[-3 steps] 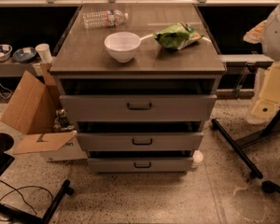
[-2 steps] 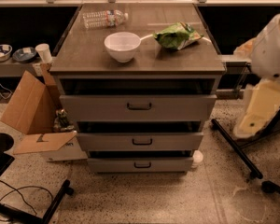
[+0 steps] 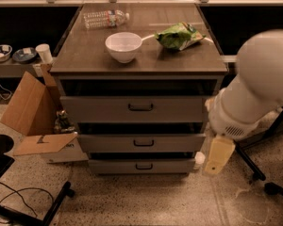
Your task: Open middle drawer
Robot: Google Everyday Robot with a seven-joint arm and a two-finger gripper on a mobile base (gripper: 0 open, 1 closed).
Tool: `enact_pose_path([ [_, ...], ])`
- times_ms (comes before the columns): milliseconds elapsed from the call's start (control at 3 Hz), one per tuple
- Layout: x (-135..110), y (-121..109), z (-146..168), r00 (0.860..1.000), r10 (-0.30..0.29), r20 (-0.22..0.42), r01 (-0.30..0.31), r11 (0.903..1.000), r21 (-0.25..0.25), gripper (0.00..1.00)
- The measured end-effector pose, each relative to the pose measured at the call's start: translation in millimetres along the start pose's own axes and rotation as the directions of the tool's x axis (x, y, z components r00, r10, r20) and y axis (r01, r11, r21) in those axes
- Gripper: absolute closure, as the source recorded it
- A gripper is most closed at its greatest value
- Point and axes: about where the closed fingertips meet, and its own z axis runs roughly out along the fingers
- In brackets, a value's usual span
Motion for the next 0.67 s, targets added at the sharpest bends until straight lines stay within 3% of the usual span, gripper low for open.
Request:
enact_pose_path([
  [333,14.4,-8.0,75.7,0.996,-0.021,-0.085,0.021,0.9998,-0.002,0.00],
  [667,32.3,-28.5,131.6,0.983,-0.052,-0.174,0.055,0.9985,0.009,0.00],
])
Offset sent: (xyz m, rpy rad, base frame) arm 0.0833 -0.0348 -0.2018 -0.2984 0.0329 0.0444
